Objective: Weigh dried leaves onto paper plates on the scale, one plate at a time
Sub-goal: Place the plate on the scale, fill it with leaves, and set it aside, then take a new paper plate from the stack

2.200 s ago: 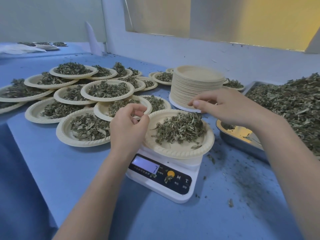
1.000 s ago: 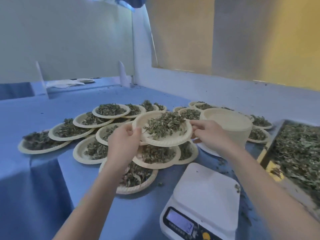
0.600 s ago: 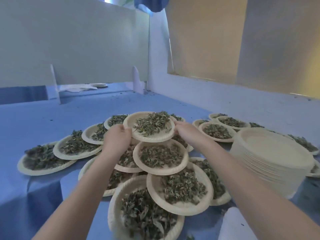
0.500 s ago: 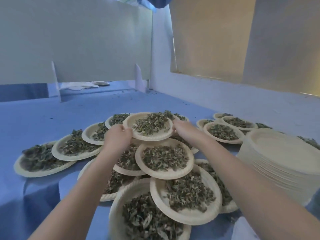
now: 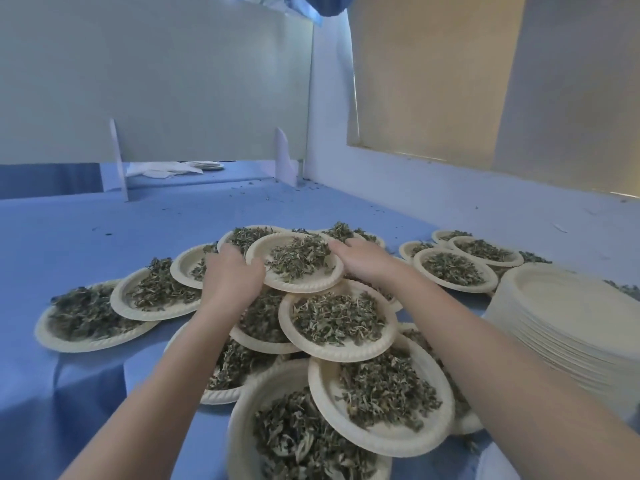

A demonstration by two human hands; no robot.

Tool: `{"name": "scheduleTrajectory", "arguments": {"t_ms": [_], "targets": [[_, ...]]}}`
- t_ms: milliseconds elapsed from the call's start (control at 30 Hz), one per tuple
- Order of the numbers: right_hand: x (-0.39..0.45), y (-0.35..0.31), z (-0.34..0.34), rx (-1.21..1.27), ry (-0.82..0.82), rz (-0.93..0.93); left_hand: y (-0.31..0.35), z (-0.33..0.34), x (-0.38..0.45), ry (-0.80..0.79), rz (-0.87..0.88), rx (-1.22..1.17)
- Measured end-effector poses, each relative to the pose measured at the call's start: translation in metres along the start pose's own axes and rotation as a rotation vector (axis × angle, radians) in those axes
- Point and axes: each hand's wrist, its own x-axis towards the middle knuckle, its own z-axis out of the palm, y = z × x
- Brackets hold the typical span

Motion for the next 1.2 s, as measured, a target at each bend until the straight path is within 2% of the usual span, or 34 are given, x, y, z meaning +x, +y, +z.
{"name": "scheduleTrajectory", "arguments": {"t_ms": [233,333,500,633,733,833,967,1100,1200], "targets": [[-0.053,-0.005,-0.032,0.006,0.05,-0.081,0.073,0.002,-0.069,-0.071,0.246,-0.04],[-0.084,0.007,-0.058,-0.031,0.091,-0.087,0.107,0.016,-0.097,-0.156,0.296,-0.08],[-0.13,0.057,-0.102,-0.065,0.145,-0.07,0.163,0.058,-0.141,-0.289,0.404,-0.096],[-0.16,0.11,-0.135,-0.08,0.211,0.02,0.2,0.102,-0.17,-0.414,0.454,-0.098],[-0.173,0.151,-0.155,-0.188,0.223,0.129,0.215,0.134,-0.179,-0.393,0.519,0.01],[-0.174,0.186,-0.161,-0.302,0.25,0.263,0.217,0.159,-0.175,-0.331,0.494,0.057],[-0.163,0.215,-0.155,-0.246,0.219,0.378,0.213,0.176,-0.163,-0.336,0.364,0.171],[-0.158,0.229,-0.157,-0.171,0.266,0.377,0.207,0.188,-0.151,-0.439,0.287,0.096],[-0.158,0.233,-0.156,-0.136,0.282,0.363,0.205,0.191,-0.146,-0.461,0.36,0.066]]}}
